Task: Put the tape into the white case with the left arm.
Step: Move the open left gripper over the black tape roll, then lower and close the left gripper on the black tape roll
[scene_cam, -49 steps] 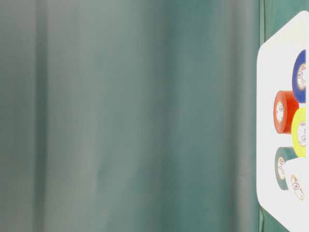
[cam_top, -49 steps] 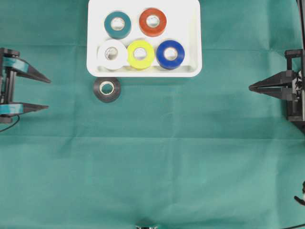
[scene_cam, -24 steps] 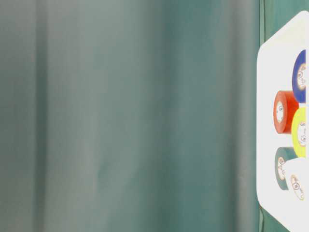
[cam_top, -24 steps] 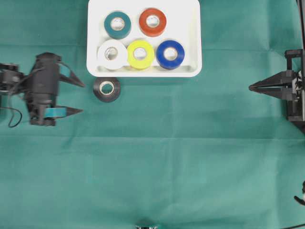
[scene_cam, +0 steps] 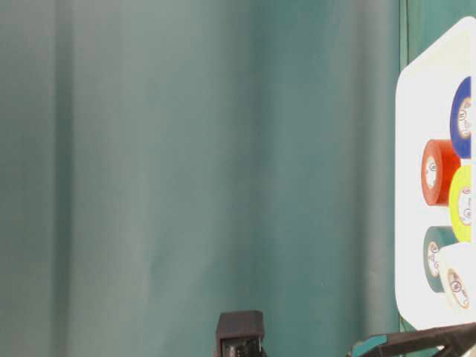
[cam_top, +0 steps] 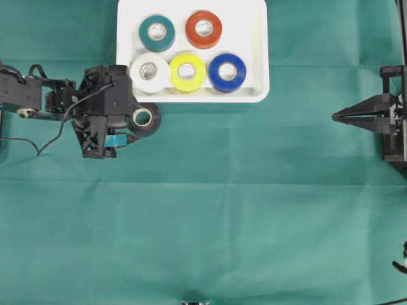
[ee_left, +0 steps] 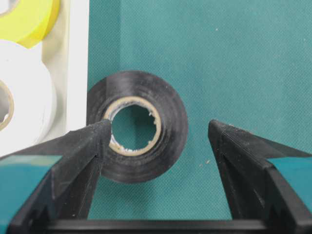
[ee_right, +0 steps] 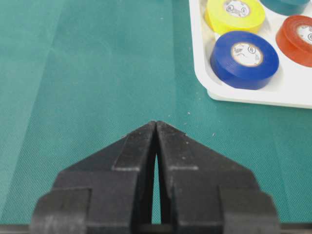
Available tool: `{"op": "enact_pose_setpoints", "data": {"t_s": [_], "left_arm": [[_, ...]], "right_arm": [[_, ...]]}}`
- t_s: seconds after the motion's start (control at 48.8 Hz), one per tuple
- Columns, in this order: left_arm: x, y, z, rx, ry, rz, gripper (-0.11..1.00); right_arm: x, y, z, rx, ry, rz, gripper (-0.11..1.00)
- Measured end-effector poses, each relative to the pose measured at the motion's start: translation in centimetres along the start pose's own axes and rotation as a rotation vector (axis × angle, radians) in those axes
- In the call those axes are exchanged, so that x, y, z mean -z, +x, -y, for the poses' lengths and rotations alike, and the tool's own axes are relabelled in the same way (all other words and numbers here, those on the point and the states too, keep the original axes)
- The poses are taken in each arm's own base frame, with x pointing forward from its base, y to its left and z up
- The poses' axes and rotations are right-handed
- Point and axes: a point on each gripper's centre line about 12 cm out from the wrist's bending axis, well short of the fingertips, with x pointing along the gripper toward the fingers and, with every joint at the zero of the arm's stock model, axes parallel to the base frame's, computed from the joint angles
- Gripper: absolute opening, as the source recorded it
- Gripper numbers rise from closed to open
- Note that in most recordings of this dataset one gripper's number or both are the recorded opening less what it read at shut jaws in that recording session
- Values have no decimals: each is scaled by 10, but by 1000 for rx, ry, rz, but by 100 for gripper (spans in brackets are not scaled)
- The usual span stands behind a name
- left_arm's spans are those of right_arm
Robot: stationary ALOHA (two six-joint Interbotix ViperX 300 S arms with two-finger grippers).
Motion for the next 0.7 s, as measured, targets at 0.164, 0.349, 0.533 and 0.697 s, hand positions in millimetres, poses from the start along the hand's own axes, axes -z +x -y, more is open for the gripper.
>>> {"op": "enact_pose_setpoints", "data": {"t_s": [0.164, 0.349, 0.533, 0.697], "left_arm": [[0, 1, 0, 1, -3, -9, 80], [1, 2, 1, 2, -7, -20, 80], [8, 11, 1, 5, -2, -55, 80], [12, 30, 2, 6, -1, -101, 80]], "right_arm": [[0, 0, 0, 0, 0, 0, -10], [0, 0, 0, 0, 0, 0, -10], [0, 0, 0, 0, 0, 2, -10], [0, 0, 0, 0, 0, 0, -10]]}}
